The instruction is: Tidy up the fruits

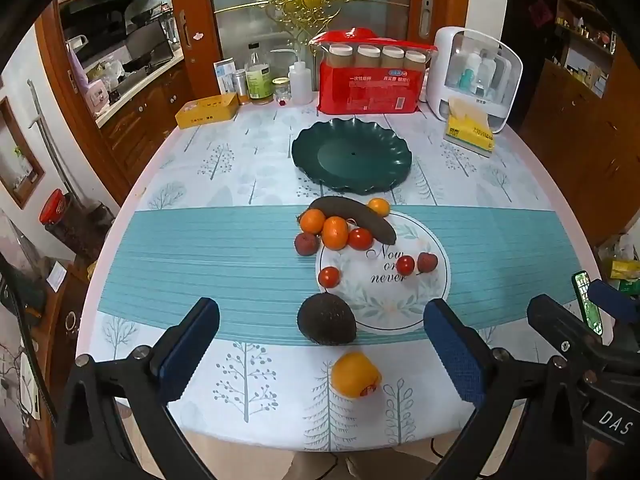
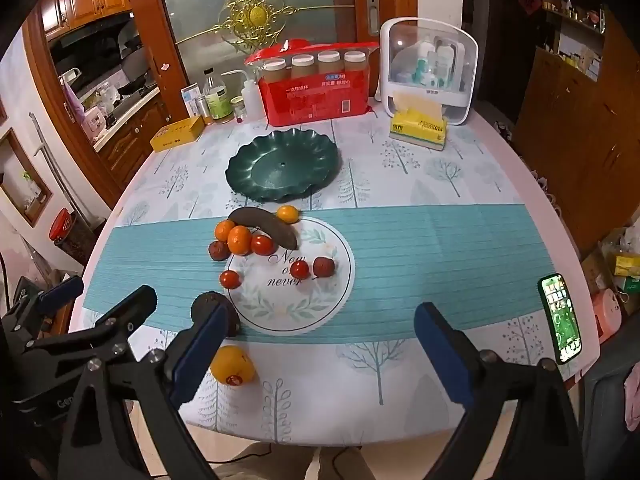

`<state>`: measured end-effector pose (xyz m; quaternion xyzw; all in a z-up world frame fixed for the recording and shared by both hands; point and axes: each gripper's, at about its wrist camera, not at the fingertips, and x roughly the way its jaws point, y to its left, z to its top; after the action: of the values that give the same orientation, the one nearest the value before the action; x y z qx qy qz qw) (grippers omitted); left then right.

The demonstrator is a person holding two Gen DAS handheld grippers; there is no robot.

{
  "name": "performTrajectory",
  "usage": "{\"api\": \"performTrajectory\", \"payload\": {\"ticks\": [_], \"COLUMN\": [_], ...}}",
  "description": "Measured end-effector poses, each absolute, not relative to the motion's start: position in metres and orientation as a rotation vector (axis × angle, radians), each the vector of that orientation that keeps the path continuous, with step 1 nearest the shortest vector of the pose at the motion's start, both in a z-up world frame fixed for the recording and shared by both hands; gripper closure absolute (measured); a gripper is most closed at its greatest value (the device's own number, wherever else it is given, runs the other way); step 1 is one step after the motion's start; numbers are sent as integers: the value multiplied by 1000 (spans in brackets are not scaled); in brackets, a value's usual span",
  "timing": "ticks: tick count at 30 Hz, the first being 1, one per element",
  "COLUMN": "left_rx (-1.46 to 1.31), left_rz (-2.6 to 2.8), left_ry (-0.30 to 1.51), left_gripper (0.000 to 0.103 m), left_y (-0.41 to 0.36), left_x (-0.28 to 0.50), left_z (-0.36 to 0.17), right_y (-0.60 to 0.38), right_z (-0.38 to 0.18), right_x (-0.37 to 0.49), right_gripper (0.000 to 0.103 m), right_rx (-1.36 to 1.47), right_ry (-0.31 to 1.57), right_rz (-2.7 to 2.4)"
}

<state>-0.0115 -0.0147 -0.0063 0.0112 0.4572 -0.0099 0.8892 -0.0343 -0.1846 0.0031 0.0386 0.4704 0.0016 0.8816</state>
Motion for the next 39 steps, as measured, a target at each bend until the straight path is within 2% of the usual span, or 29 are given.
{"api": "performTrajectory", "payload": {"ticks": [39], "left_rx": [24], "left_rz": [-6], "left_ry": [984], "left_gripper": [2], "left_y": [-10], "left_x": [-16], "left_z": [-17], "right_y": [-178], "right_z": [2], "right_x": [-38], "right_gripper": [8], "right_rx": [45], "right_ry": [973], "right_rz": [24]}}
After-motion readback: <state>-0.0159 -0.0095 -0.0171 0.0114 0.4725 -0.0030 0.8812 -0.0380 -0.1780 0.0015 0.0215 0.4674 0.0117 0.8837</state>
